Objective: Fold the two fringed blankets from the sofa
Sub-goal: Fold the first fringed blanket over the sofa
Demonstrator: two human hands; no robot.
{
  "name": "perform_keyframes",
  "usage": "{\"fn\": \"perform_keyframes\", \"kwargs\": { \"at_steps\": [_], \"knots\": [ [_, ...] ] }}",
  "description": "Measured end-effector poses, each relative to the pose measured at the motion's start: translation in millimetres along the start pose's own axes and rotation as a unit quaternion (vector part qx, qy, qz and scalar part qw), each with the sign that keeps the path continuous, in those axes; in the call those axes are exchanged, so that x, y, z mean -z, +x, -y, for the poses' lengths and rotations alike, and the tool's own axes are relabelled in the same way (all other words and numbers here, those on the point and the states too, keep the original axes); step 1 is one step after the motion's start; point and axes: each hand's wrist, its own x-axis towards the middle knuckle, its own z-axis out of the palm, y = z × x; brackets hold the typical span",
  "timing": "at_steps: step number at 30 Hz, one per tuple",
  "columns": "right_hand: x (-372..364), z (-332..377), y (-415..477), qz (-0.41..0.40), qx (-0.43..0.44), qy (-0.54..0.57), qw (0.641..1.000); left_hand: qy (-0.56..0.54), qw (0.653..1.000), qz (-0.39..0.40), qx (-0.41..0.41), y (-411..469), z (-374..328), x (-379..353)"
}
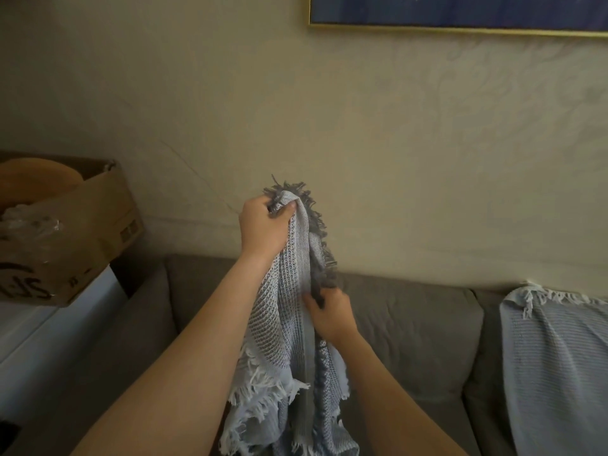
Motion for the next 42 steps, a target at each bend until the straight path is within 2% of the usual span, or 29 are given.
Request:
{"fn": "perform_keyframes", "kwargs": {
  "at_steps": [6, 11, 13, 16, 18, 20, 24, 28, 30, 33, 37, 40, 42],
  "knots": [
    [17, -18, -2, 0.036, 0.022, 0.006, 0.999, 0.055, 0.997, -0.048, 0.019, 2, 7, 7],
    [27, -28, -3, 0.036, 0.027, -0.003, 0.999, 0.059, 0.997, -0.042, 0.028, 2, 15, 3],
    [29, -27, -6, 0.011, 0.029, 0.008, 0.999, 0.08, 0.995, -0.053, 0.033, 2, 18, 3],
    [35, -31, -9, -0.066, 0.015, 0.035, 0.997, 0.11, 0.989, -0.075, 0.064, 6, 26, 8],
    [39, -34, -9, -0.092, 0.0, 0.036, 0.995, 0.104, 0.989, -0.066, 0.084, 7, 29, 10],
    [43, -35, -10, -0.068, -0.011, 0.033, 0.997, 0.102, 0.988, -0.056, 0.103, 6, 31, 10],
    [52, -38, -10, -0.086, -0.056, 0.068, 0.992, 0.175, 0.973, -0.037, 0.143, 4, 40, 7],
    [54, -40, -11, -0.088, -0.08, 0.03, 0.992, 0.24, 0.949, 0.041, 0.198, 1, 45, 4],
    [53, -41, -12, -0.11, -0.101, 0.019, 0.989, 0.262, 0.944, 0.074, 0.184, -1, 48, 2],
    [52, -43, -15, -0.125, -0.122, 0.014, 0.985, 0.282, 0.948, 0.057, 0.134, 0, 61, -2],
    [50, -42, -15, -0.102, -0.119, 0.038, 0.987, 0.205, 0.974, 0.067, 0.071, -1, 62, -6],
    [49, -36, -7, -0.069, -0.105, 0.011, 0.992, 0.175, 0.977, 0.087, 0.081, 0, 59, -8],
    [48, -34, -1, -0.067, -0.136, 0.031, 0.988, 0.176, 0.971, 0.129, 0.095, 2, 59, -9]
  ]
}}
